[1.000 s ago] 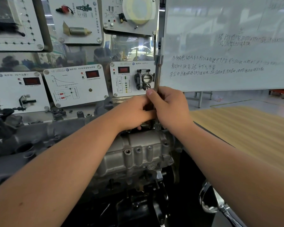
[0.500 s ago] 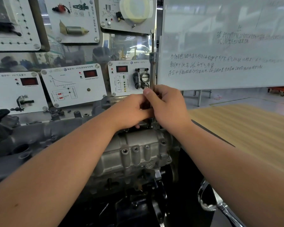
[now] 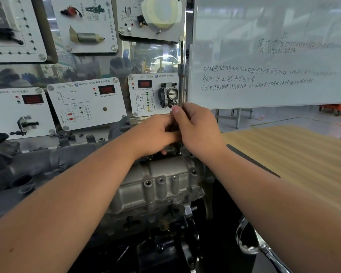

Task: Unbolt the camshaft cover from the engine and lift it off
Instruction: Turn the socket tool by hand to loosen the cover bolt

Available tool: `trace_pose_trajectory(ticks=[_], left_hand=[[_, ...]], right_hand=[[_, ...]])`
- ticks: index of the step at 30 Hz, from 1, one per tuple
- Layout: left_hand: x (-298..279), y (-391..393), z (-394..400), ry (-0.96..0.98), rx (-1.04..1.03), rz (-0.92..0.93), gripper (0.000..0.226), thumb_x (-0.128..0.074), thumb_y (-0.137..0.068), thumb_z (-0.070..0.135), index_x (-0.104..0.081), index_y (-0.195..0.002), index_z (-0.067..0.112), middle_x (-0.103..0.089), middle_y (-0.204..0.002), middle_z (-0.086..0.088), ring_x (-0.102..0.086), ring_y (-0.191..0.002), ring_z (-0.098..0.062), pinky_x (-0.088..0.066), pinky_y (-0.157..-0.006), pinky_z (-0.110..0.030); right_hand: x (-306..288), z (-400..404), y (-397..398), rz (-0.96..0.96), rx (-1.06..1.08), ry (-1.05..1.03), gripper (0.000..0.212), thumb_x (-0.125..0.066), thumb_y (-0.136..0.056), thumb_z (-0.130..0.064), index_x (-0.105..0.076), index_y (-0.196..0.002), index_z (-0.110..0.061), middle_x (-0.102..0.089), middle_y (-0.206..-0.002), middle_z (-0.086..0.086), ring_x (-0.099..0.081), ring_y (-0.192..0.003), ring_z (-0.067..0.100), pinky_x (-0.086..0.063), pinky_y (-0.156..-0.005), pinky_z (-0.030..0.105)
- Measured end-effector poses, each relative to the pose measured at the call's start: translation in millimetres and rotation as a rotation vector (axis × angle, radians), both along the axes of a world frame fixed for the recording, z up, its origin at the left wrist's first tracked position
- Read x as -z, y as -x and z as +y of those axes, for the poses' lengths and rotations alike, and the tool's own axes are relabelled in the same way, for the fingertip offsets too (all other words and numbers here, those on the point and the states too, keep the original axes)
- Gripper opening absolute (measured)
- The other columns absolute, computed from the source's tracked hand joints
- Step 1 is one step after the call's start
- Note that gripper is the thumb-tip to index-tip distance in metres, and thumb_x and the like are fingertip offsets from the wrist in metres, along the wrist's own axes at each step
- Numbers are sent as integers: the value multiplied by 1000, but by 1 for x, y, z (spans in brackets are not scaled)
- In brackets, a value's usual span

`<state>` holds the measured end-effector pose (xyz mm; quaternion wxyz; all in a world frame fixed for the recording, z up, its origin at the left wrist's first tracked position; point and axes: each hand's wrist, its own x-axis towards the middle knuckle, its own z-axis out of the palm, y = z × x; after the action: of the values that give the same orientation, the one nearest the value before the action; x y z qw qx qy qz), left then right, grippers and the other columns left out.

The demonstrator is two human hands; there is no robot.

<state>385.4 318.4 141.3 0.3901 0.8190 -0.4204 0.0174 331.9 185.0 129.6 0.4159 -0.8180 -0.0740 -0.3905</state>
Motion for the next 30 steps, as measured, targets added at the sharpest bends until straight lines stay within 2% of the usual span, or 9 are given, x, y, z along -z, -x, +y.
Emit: trace_pose_trajectory(ticks=[2,5,9,13,17,23,25,27,30], left_hand=[[0,0,1,-15,-6,4,26,-63,-99,15,-64,-95,41,-76,-90,14,-74,-77,-19,-60,-58,-26],[-2,1,1,-42,-42,-33,28,-60,-98,11,-62,-90,38,-72,-73,20,-66,-51,-6,-49,-46,-17],[-2,1,-1,-66,-97,-69,26,-60,-96,18,-61,-88,42,-75,-82,2,-68,-50,-13,-44,-42,-16],[0,-1,0,-31,-67,-13,25,-62,-98,19,-65,-86,41,-75,-86,13,-73,-61,-13,-54,-51,-19],[1,-3,2,-19,-49,-9,22,-63,-100,17,-66,-91,37,-75,-88,15,-72,-59,-17,-58,-54,-26],[0,-1,-1,-46,-117,-75,26,-66,-93,20,-60,-85,44,-74,-75,3,-68,-48,-12,-43,-40,-14],[1,-2,-1,-20,-95,-61,24,-67,-95,21,-62,-87,43,-74,-79,4,-70,-54,-14,-46,-43,-14],[2,-4,-1,21,-56,3,17,-64,-98,16,-67,-98,33,-76,-92,-4,-74,-74,-25,-54,-52,-19],[2,-4,0,16,-14,31,15,-60,-101,12,-68,-109,22,-75,-102,-11,-72,-90,-36,-60,-59,-30]], right_hand=[[0,2,0,17,-6,15,37,-47,-106,-28,-53,-76,-8,-53,-66,4,-48,-63,17,-37,-57,29],[-2,3,1,13,-18,27,34,-50,-105,-29,-47,-73,-19,-49,-64,-6,-45,-60,7,-33,-55,26],[0,3,1,5,-18,-9,21,-64,-97,-37,-56,-94,-18,-62,-80,-6,-61,-78,10,-49,-67,25],[0,1,1,-2,2,34,34,-57,-101,-30,-53,-75,-10,-52,-65,0,-48,-62,11,-36,-56,24],[-2,2,0,42,-23,43,39,-49,-106,-26,-46,-68,-16,-45,-60,-5,-41,-57,7,-29,-51,19],[1,2,-1,12,-76,-49,16,-62,-99,-33,-61,-96,-18,-69,-86,-4,-65,-83,9,-52,-73,25],[1,0,-3,-13,-22,-32,21,-61,-99,-31,-60,-88,-14,-65,-78,-2,-61,-75,11,-47,-65,23],[1,-2,-4,-15,-3,-9,30,-58,-101,-28,-56,-77,-11,-55,-65,-3,-50,-61,6,-36,-54,20],[0,-3,-4,17,-16,9,40,-51,-105,-25,-45,-66,-19,-43,-57,-8,-41,-53,3,-29,-50,17]])
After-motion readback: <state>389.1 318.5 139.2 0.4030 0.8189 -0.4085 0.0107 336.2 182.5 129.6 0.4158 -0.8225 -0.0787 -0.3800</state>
